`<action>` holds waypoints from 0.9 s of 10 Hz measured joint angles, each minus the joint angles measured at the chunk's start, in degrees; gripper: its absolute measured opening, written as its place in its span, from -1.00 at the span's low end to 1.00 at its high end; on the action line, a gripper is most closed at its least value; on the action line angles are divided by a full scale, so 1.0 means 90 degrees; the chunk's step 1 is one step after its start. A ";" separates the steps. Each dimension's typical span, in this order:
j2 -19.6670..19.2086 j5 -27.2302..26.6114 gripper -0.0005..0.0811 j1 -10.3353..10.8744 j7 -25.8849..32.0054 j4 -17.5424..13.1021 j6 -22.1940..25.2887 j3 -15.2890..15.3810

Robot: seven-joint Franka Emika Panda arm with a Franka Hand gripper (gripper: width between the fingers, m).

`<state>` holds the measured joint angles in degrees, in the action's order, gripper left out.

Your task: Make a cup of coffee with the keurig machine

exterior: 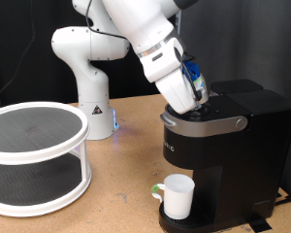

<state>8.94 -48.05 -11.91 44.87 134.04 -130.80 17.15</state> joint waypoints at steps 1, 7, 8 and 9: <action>0.0000 0.0052 -0.97 0.0000 -0.0064 -0.0005 -0.0002 0.0004; 0.0002 0.0063 -0.97 0.0000 -0.0163 -0.0016 0.0018 0.0012; 0.0004 -0.0041 -0.97 -0.0002 -0.0150 -0.0013 0.0034 0.0008; 0.0008 -0.0163 -0.97 -0.0006 -0.0136 -0.0009 0.0062 -0.0010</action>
<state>9.01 -49.52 -11.97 43.65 133.96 -130.25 17.06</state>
